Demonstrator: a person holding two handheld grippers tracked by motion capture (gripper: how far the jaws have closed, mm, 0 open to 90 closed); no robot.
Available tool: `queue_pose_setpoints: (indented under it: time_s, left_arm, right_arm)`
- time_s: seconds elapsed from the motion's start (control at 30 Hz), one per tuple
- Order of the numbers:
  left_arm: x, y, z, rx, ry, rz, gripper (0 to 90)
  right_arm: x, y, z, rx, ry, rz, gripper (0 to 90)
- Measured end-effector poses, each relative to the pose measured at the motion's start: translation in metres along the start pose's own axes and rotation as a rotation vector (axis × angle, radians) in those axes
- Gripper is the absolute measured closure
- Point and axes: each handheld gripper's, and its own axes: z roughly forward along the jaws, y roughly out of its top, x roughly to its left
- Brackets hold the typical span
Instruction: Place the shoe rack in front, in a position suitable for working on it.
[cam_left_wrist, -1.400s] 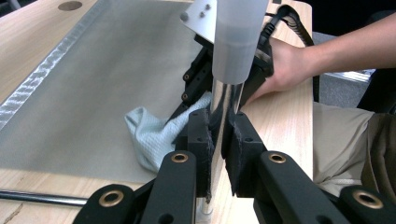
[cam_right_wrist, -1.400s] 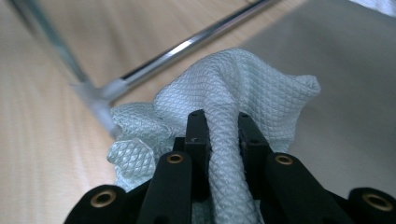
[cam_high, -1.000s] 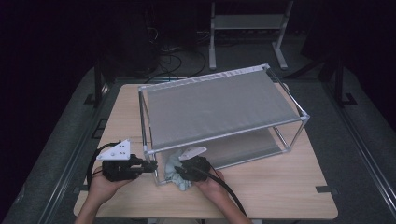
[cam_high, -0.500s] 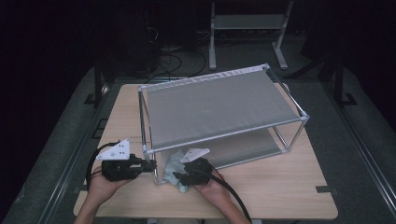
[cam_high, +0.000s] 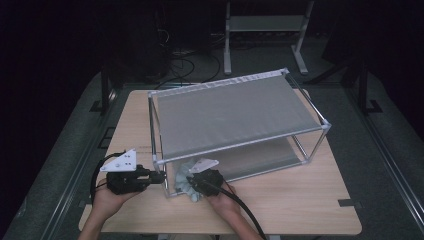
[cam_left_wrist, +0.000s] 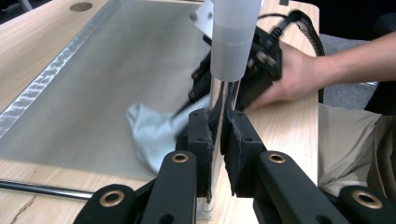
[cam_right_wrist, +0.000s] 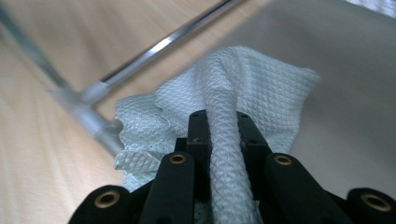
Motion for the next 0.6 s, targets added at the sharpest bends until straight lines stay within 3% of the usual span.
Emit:
queue_pose_setpoints:
  time_s: [0.03, 0.07, 0.17, 0.23, 0.3, 0.47, 0.6]
  left_arm:
    - [0.000, 0.000, 0.000, 0.000, 0.000, 0.000, 81.3]
    - [0.000, 0.000, 0.000, 0.000, 0.001, -0.001, 81.3]
    - [0.001, -0.002, -0.002, -0.004, 0.009, -0.005, 81.3]
    - [0.001, -0.001, -0.002, -0.004, 0.008, -0.005, 81.3]
    - [0.001, -0.001, -0.001, -0.007, 0.008, -0.007, 81.3]
    - [0.001, -0.001, 0.000, -0.007, 0.012, -0.010, 81.3]
    - [0.001, -0.002, -0.002, -0.011, 0.015, -0.015, 81.3]
  right_arm:
    - [0.000, 0.000, 0.000, 0.000, 0.000, 0.000, 78.8]
    - [0.009, 0.003, 0.003, -0.006, 0.014, -0.045, 78.7]
    - [0.008, 0.004, 0.004, 0.001, 0.005, -0.052, 78.6]
    - [-0.001, 0.002, 0.001, 0.016, -0.052, -0.018, 78.7]
    - [-0.007, 0.001, -0.001, 0.021, -0.050, 0.057, 78.7]
    - [0.011, 0.008, 0.012, -0.012, -0.023, -0.030, 78.6]
    - [0.007, 0.010, 0.014, 0.002, -0.061, -0.034, 78.6]
